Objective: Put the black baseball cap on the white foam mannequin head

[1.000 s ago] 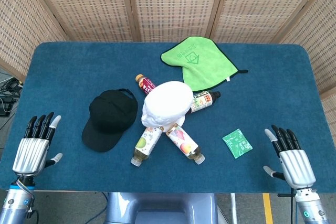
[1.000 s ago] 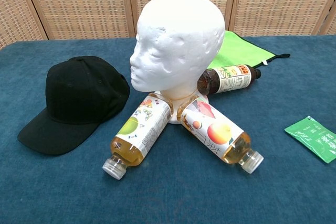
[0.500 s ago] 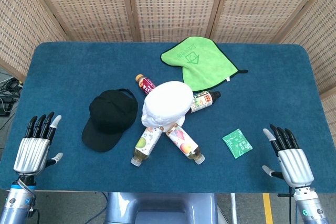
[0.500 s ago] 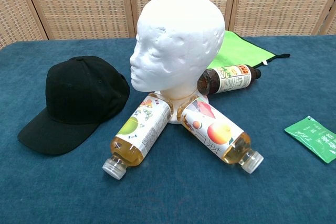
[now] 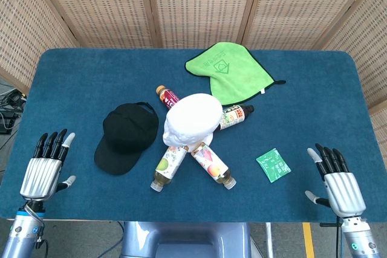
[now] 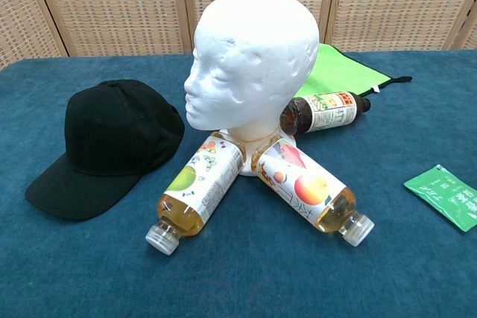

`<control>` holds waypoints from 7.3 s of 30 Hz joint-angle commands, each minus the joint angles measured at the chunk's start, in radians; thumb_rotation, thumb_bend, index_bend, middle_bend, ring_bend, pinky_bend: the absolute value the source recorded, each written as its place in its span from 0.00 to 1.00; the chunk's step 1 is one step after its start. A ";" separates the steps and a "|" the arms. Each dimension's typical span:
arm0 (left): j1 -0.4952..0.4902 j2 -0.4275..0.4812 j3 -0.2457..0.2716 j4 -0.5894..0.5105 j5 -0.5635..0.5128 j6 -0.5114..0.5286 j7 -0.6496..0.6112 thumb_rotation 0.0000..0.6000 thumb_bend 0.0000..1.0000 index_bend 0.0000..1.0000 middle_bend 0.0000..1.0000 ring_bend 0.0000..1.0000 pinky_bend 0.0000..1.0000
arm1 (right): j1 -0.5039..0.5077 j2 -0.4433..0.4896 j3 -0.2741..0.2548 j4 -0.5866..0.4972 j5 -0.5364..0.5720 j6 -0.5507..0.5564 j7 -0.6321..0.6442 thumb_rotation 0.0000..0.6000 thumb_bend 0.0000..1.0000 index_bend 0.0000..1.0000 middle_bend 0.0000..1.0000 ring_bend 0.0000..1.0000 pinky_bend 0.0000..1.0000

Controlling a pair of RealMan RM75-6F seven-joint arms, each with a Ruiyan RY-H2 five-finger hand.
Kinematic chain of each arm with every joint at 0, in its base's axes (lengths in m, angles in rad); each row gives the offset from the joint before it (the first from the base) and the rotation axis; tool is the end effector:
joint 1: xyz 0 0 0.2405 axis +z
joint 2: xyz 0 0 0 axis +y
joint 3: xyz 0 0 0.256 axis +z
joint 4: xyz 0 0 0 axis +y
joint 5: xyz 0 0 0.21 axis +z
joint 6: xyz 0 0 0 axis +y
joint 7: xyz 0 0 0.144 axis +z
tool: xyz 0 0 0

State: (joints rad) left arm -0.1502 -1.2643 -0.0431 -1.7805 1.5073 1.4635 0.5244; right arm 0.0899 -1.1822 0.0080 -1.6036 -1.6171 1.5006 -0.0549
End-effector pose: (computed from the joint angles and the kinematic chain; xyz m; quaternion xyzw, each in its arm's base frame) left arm -0.2471 0.1915 0.1003 -0.6613 -0.3042 -0.3413 0.5947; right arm -0.2926 -0.1722 0.1299 0.6347 -0.3665 0.4038 0.5475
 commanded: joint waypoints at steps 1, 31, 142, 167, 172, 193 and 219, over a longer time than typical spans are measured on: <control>-0.001 -0.010 0.001 0.017 0.013 0.007 -0.001 1.00 0.00 0.00 0.00 0.00 0.01 | -0.001 0.000 0.000 -0.001 -0.003 0.003 0.001 1.00 0.06 0.03 0.00 0.00 0.00; -0.109 -0.317 0.075 0.644 0.161 -0.100 -0.207 1.00 0.52 0.00 0.86 0.86 0.79 | 0.001 -0.011 0.007 0.006 0.009 -0.004 -0.005 1.00 0.06 0.05 0.00 0.00 0.00; -0.495 -0.387 0.089 1.367 0.239 0.327 -0.134 1.00 0.62 0.78 0.94 0.92 0.81 | -0.008 -0.033 0.028 0.043 -0.010 0.059 0.044 1.00 0.06 0.08 0.00 0.00 0.00; -0.771 -0.108 -0.062 0.502 0.364 0.119 0.309 1.00 0.60 0.78 0.94 0.92 0.81 | -0.017 -0.006 0.044 0.039 0.003 0.083 0.117 1.00 0.06 0.08 0.00 0.00 0.00; -0.771 -0.130 -0.048 0.487 0.405 0.087 0.335 1.00 0.60 0.78 0.94 0.92 0.81 | -0.018 -0.001 0.046 0.038 0.007 0.084 0.129 1.00 0.06 0.08 0.00 0.00 0.00; -0.703 -0.250 0.005 0.647 0.477 0.072 0.272 1.00 0.56 0.77 0.94 0.92 0.80 | -0.017 -0.005 0.043 0.036 0.005 0.076 0.115 1.00 0.06 0.08 0.00 0.00 0.00; -0.680 -0.271 0.034 0.790 0.554 0.107 0.202 1.00 0.39 0.75 0.93 0.90 0.75 | -0.017 -0.009 0.045 0.038 0.006 0.075 0.111 1.00 0.06 0.08 0.00 0.00 0.00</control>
State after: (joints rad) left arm -0.8289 -1.5356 -0.0083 -0.9919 2.0606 1.5704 0.7278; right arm 0.0732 -1.1913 0.0530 -1.5652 -1.6107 1.5756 0.0559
